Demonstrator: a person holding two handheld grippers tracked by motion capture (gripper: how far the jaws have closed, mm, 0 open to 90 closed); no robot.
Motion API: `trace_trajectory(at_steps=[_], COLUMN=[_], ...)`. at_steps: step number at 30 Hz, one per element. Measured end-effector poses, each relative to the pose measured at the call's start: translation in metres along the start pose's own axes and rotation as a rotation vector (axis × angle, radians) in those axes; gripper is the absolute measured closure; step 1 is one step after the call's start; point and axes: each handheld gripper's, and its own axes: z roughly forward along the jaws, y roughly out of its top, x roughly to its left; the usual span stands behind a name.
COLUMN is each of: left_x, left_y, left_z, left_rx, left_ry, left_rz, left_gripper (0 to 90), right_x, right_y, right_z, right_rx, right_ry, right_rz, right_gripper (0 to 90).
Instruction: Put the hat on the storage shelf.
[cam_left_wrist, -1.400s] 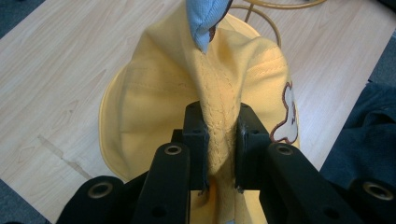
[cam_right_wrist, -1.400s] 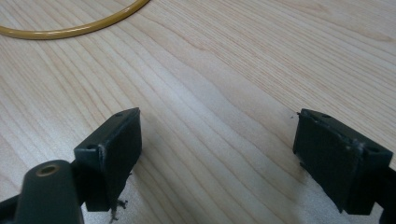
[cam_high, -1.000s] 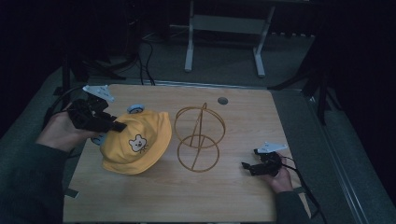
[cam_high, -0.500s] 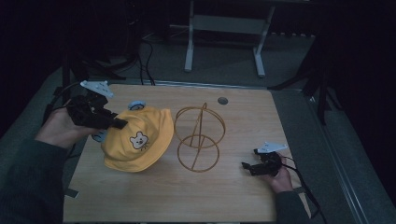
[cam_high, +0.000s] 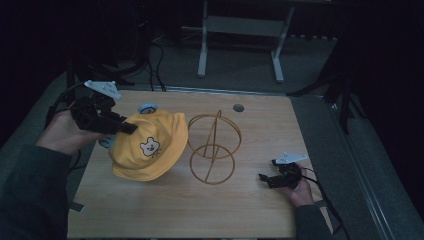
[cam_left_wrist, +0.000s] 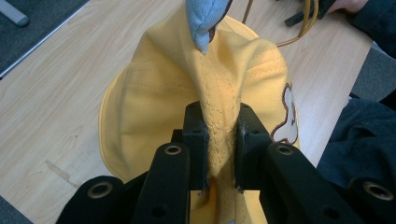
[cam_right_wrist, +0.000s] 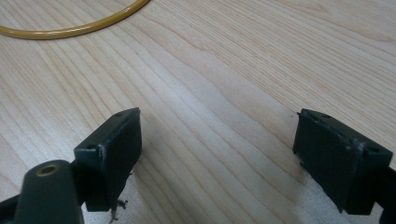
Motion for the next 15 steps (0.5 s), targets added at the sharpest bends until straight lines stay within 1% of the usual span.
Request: trace_trajectory(at_steps=[15], left_x=[0.000], left_y=[0.013], left_z=[-0.006], left_rx=[0.000], left_ry=[-0.011], left_rz=[0.020], left_gripper=[77.6], right_x=[0.000], right_y=[0.000], right_z=[0.000], right_rx=[0.000], right_ry=[0.000], right_rz=[-0.001], right_gripper=[15.3])
